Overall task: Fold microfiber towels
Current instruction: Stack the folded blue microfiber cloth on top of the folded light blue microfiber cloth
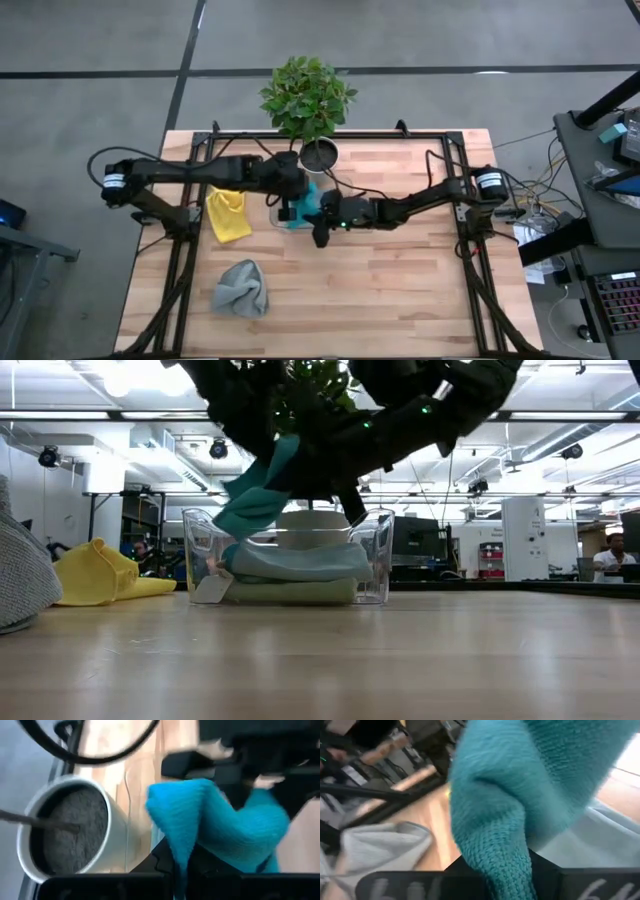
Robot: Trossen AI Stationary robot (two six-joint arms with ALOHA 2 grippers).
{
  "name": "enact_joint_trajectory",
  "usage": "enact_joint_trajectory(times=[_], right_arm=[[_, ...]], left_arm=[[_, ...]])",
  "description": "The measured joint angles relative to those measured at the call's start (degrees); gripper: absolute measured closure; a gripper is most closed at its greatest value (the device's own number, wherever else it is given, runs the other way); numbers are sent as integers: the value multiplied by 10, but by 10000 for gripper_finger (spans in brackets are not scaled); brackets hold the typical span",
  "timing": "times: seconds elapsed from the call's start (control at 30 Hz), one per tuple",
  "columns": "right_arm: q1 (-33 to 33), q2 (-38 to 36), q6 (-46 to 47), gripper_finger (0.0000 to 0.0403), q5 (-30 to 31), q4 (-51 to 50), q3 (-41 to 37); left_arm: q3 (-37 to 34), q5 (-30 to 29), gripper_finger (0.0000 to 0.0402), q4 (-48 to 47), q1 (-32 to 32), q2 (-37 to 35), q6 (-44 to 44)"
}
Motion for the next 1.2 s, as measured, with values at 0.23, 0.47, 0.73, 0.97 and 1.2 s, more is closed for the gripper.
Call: enact_joint_trajectory(times=[0.23, 0.47, 0.73, 0.97, 1.2], right_arm=[[1, -10, -41, 390, 60, -127, 45], [3, -11, -47, 390, 64, -175, 68], [3, -11, -48, 390, 85, -186, 67], [3, -11, -45, 390, 105, -227, 75], [12, -11, -39, 374, 102, -300, 99]], left_arm=[[-3, -1, 401, -26, 17, 15, 35], [-7, -5, 401, 9, 31, 56, 73], [4, -37, 401, 54, 36, 83, 107], [5, -32, 401, 73, 40, 82, 117], [-2, -7, 401, 74, 39, 95, 115]])
